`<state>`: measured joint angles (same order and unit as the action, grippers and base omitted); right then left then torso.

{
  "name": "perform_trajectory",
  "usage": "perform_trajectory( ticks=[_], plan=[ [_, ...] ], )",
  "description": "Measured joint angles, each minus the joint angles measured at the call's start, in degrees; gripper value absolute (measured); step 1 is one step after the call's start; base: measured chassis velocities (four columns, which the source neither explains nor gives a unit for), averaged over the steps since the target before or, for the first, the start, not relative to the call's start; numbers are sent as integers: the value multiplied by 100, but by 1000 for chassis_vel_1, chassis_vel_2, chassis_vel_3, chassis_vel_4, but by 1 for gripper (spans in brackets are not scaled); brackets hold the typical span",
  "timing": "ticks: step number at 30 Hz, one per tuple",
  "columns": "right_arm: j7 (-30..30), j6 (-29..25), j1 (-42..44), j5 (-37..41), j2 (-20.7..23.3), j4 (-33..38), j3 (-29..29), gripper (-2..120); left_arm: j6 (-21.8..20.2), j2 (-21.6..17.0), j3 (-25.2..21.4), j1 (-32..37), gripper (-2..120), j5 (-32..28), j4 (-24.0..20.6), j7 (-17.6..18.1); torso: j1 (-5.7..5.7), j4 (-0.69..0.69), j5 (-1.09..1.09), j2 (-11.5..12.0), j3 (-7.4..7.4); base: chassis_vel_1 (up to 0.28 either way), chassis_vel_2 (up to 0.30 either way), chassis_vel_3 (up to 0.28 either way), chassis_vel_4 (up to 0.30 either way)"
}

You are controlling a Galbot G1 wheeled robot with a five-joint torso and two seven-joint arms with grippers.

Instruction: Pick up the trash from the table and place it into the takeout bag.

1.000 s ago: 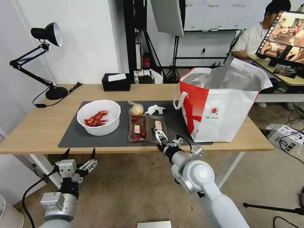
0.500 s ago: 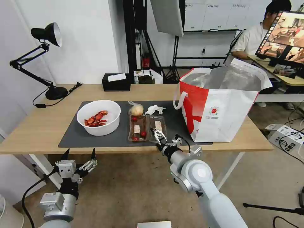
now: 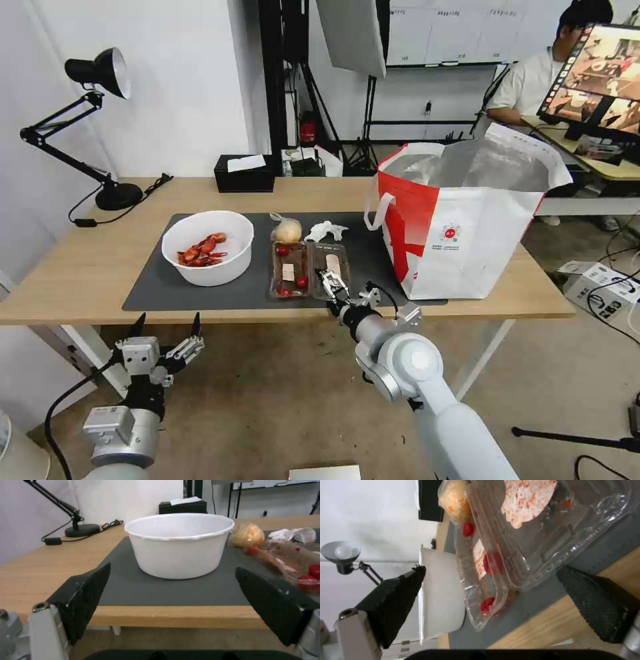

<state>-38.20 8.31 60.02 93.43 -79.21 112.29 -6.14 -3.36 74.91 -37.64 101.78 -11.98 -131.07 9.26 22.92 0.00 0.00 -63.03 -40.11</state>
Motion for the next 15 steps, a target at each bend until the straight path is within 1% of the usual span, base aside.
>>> perform_trajectory(
  ticks=[15],
  plan=[
    [34, -32, -90, -186, -67, 65, -20, 100, 14, 1, -17, 33, 100, -1, -16, 4, 0, 0, 0, 0, 0, 0, 0, 0, 0]
  ],
)
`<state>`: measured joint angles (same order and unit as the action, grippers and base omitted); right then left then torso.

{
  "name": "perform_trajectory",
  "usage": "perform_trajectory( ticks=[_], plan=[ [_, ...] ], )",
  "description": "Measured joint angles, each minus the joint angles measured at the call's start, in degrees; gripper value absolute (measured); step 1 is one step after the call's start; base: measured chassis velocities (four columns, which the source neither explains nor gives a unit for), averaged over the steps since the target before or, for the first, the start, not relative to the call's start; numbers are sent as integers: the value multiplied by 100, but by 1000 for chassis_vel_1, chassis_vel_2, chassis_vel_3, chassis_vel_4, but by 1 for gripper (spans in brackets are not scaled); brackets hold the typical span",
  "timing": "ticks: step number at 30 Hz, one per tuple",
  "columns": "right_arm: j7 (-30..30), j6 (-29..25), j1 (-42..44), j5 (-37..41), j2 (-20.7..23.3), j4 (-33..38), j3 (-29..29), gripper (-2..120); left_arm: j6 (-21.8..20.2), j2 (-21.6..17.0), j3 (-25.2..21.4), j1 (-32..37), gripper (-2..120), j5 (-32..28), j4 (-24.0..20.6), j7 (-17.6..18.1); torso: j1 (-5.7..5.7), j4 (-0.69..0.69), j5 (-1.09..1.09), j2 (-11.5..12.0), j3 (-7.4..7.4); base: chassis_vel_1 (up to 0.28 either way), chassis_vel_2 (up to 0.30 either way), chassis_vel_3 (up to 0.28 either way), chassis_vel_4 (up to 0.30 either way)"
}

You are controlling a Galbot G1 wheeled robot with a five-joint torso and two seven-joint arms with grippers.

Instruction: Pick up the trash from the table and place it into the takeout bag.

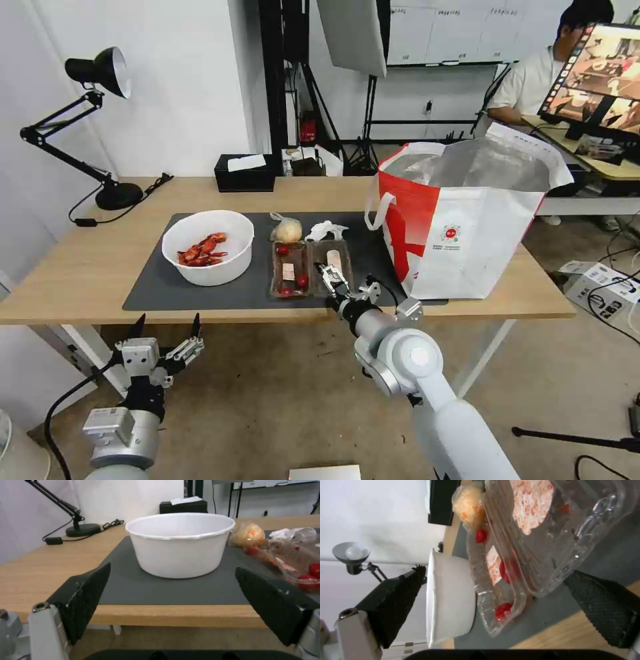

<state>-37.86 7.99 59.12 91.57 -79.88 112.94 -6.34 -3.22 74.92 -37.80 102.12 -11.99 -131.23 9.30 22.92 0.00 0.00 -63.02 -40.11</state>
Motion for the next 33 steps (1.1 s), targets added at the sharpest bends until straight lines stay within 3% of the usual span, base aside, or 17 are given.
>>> perform_trajectory(
  ticks=[19, 33],
  plan=[
    [220, 101, -286, -630, 59, -91, -40, 100, 31, -26, -74, 25, 100, -34, -30, 6, 0, 1, 0, 0, 0, 0, 0, 0, 0],
    [172, 494, -992, -172, 320, -205, 261, 100, 17, -140, -196, 9, 100, -152, -123, 8, 0, 1, 0, 0, 1, 0, 0, 0, 0]
  ],
)
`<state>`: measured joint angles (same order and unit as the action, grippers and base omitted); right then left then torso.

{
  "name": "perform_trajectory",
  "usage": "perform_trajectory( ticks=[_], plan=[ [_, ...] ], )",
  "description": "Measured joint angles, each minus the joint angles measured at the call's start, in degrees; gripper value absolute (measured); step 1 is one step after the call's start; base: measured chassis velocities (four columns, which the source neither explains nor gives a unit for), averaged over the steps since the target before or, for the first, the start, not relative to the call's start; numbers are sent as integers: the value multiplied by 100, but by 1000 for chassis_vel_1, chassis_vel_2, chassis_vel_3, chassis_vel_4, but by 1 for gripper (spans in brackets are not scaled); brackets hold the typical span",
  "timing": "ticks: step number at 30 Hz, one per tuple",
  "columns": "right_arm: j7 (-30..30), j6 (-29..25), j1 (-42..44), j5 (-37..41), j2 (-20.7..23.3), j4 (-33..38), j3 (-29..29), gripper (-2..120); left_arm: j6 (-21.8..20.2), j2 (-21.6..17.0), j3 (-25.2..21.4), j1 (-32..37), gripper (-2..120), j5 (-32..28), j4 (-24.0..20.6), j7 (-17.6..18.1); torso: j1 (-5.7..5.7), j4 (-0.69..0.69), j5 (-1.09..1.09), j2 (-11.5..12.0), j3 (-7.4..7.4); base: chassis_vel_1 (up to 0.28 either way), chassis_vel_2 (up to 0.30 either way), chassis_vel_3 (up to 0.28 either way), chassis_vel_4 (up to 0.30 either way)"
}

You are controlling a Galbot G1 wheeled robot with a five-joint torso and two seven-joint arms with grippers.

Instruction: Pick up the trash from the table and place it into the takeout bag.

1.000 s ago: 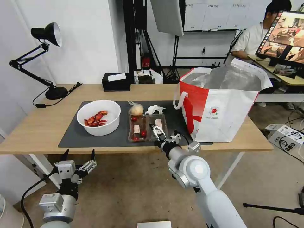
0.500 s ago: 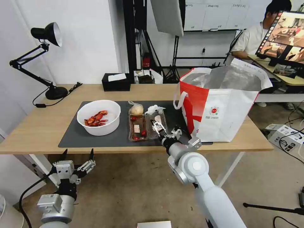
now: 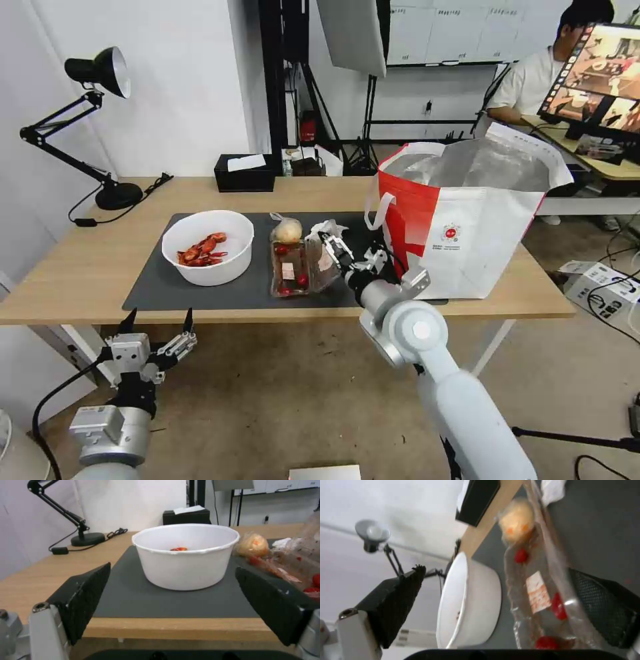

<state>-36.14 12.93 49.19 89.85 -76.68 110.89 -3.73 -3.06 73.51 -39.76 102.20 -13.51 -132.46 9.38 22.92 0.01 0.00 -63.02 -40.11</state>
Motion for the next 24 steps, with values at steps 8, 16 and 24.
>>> perform_trajectory(
  ticks=[8, 16, 24],
  plan=[
    [-214, 255, -468, 200, -49, -283, 481, 100, -6, 2, -23, 20, 100, -1, -30, 0, 0, -1, 0, 0, 0, 0, 0, 0, 0],
    [-569, 549, -920, 511, -131, -576, 741, 100, -17, -37, -62, 44, 100, -22, -74, 1, 0, -1, 0, 0, 0, 0, 0, 0, 0],
    [-285, 556, -852, 592, 124, -361, 548, 100, -24, -72, -49, 22, 100, -29, -102, 1, 0, 0, 0, 0, 0, 0, 0, 0, 0]
  ],
)
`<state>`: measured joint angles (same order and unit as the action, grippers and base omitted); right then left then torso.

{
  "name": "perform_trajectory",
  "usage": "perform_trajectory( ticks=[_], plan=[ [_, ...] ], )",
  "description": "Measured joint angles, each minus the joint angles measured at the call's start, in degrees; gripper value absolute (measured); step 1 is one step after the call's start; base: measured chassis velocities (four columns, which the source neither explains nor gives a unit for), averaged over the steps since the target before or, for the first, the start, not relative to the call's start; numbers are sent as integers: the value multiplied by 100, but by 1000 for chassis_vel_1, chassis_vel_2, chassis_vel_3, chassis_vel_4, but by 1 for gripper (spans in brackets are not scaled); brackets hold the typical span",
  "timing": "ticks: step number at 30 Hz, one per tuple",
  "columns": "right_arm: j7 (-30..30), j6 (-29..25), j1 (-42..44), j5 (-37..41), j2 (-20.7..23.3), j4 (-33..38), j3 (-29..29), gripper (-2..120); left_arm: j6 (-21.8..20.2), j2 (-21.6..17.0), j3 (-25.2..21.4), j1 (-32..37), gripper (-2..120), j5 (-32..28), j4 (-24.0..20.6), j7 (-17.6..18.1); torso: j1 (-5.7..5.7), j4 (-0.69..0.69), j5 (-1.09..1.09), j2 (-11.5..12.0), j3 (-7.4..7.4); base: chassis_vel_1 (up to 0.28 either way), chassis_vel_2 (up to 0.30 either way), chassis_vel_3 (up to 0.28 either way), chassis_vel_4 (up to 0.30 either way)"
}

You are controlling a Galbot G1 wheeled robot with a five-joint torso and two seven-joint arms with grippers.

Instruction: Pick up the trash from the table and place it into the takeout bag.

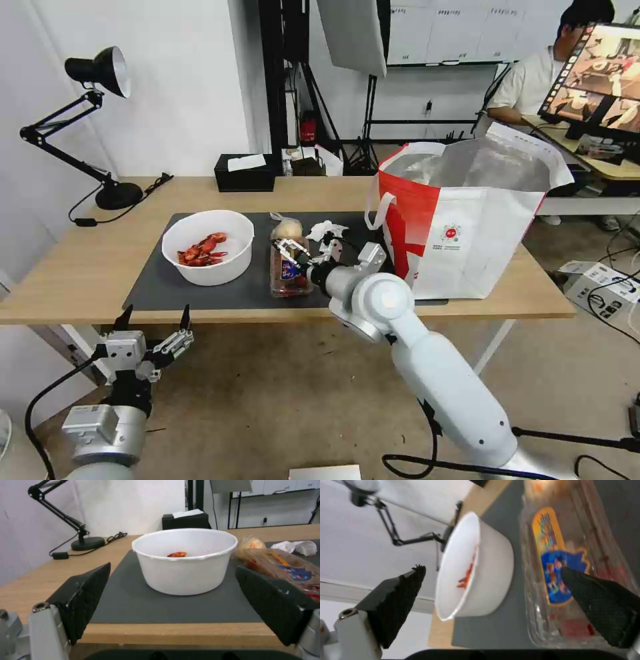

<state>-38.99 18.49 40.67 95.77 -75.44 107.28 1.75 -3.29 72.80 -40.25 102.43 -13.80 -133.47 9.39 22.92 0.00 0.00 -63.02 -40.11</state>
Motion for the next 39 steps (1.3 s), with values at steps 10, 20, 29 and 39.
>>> perform_trajectory(
  ticks=[10, 20, 29, 39],
  plan=[
    [1373, 175, 16, -1322, 611, 289, -183, 76, -4, -56, -29, -65, 100, -75, -7, 0, 0, 0, 0, 0, 0, 0, 0, 0, 0],
    [3356, -90, -230, -4385, 952, -298, 110, 39, -4, -14, -75, -31, 100, -80, -63, 0, 0, 1, 1, -1, 0, 0, 0, 0, 0],
    [4629, -242, -1612, -5229, 946, -1651, 1129, 7, -3, -62, -108, -36, 100, -121, -98, -4, 0, -1, -1, 0, 0, 0, 0, 0, 0],
    [5255, -175, -2540, -5520, 509, -3241, 1898, 0, -2, -54, -93, -62, 100, -128, -102, -9, 0, -1, -1, 0, -1, 0, 0, 0, 0]
  ],
)
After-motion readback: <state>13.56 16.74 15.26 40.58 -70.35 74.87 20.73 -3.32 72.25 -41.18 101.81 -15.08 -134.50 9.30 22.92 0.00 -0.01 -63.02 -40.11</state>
